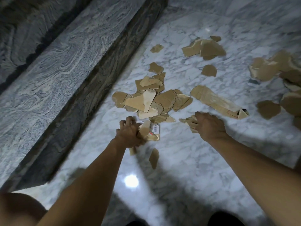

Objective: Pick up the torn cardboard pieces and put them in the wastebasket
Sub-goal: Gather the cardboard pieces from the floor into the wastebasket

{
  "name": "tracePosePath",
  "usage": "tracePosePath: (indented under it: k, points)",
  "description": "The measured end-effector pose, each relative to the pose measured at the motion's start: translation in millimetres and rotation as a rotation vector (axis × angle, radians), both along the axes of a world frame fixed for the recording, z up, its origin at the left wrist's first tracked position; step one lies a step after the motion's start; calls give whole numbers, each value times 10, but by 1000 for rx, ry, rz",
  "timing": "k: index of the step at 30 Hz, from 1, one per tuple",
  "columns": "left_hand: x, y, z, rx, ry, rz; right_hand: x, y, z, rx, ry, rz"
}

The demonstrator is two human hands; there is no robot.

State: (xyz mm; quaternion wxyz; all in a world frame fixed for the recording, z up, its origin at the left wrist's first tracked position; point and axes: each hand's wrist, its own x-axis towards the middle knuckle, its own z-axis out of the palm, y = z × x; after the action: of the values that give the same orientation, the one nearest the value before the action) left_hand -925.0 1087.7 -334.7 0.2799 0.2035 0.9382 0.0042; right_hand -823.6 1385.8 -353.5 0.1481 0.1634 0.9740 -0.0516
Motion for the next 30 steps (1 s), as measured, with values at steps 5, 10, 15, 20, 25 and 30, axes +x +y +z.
tracePosePath:
  k: [5, 10, 15, 20, 25, 30]
  points:
    - [4, 0, 24, -33, -14, 46, -6, -363, 344, -353, -180, 500]
    - [54, -48, -20, -8, -11, 91, 36, -1180, 393, -249, -162, 889]
    - [62, -68, -87, 12, 5, 111, 92, -1360, 205, -210, -100, 901]
    - [63, -47, -64, 81, 4, 170, 79, -1435, 277, -179, -187, 750]
    - [-10, -118, -36, 120, -101, 256, 14, -1358, 377, -183, -383, 654]
    - [-175, -158, 335, 26, -266, 194, -143, -595, 627, -276, -360, 375]
